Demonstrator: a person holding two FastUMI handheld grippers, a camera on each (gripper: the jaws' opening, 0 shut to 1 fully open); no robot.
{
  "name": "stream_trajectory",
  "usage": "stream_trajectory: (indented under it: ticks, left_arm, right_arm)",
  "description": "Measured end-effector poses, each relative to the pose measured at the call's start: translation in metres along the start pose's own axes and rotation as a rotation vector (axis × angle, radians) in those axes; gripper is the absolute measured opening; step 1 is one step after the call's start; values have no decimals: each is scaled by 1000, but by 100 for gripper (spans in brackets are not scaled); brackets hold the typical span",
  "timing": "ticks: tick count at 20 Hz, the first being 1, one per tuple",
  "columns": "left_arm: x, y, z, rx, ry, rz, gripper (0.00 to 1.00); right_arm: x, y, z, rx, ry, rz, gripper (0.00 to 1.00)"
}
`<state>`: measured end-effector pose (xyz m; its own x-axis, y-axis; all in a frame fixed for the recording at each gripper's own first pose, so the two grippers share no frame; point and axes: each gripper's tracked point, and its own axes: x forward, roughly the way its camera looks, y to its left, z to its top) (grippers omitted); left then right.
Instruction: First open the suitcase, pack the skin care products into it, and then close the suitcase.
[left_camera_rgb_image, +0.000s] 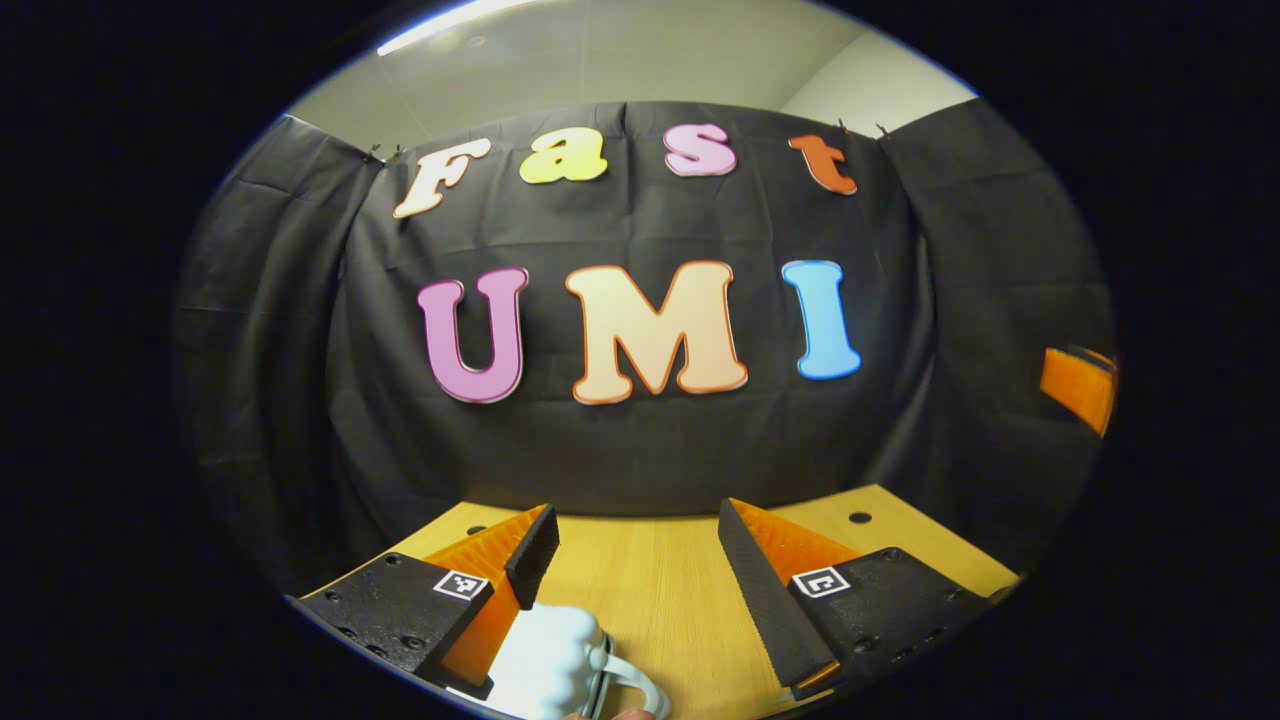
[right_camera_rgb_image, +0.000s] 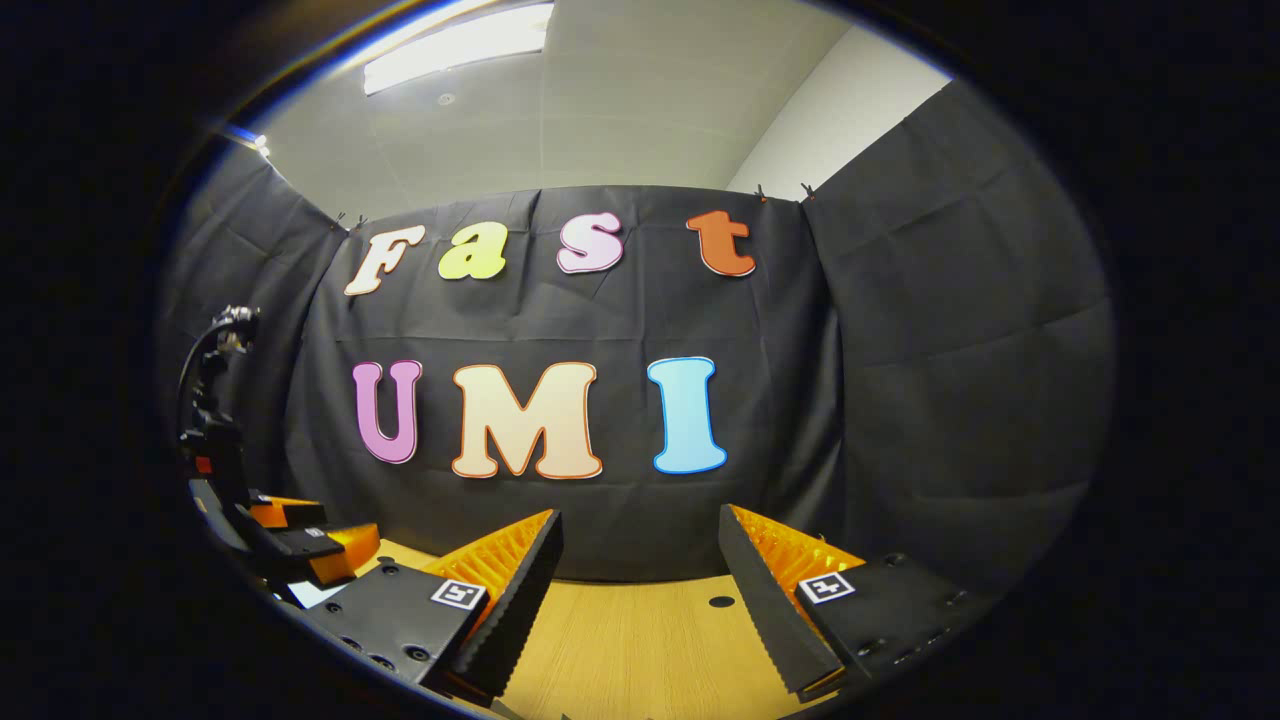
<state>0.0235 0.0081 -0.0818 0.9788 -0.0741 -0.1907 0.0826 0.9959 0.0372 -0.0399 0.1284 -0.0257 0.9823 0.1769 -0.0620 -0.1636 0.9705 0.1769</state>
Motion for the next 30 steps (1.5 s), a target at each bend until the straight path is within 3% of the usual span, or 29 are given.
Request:
stream_trajectory:
  ticks: [6, 10, 13, 17, 19, 20, 21, 24, 25, 28, 29, 30]
  left_arm:
    - [-18, -4, -108, 46, 298, -52, 97]
    - [-30, -16, -171, -1, 483, -64, 95]
    - [-37, -29, -197, -64, 591, -75, 95]
    - [-39, -25, -234, -75, 744, -40, 92]
    - [-35, -33, -248, -114, 791, -65, 90]
    - [-35, -35, -255, -133, 818, -71, 82]
    - [-33, -35, -259, -142, 833, -74, 81]
    - [-31, -36, -267, -152, 869, -84, 63]
    - [-34, -33, -271, -145, 894, -78, 51]
    - [-32, -21, -273, -105, 904, -53, 33]
    - [-31, -23, -273, -106, 901, -65, 15]
    - [-33, -25, -270, -97, 902, -78, 14]
  right_arm:
    - [1, 15, -29, 10, 75, 49, 97]
    - [-1, 23, -44, -1, 119, 81, 97]
    - [-3, 21, -52, 10, 147, 87, 97]
    - [-1, 11, -56, 9, 178, 72, 97]
    - [0, 6, -54, 5, 180, 65, 97]
    - [1, 6, -52, 5, 176, 64, 97]
    - [1, 5, -52, 4, 173, 62, 97]
    - [0, 6, -54, -8, 171, 65, 97]
    - [-1, 6, -56, -13, 171, 68, 98]
    - [-3, 6, -60, -1, 177, 71, 98]
    - [-2, 5, -63, 7, 181, 72, 97]
    - [-2, 6, -63, 14, 182, 73, 97]
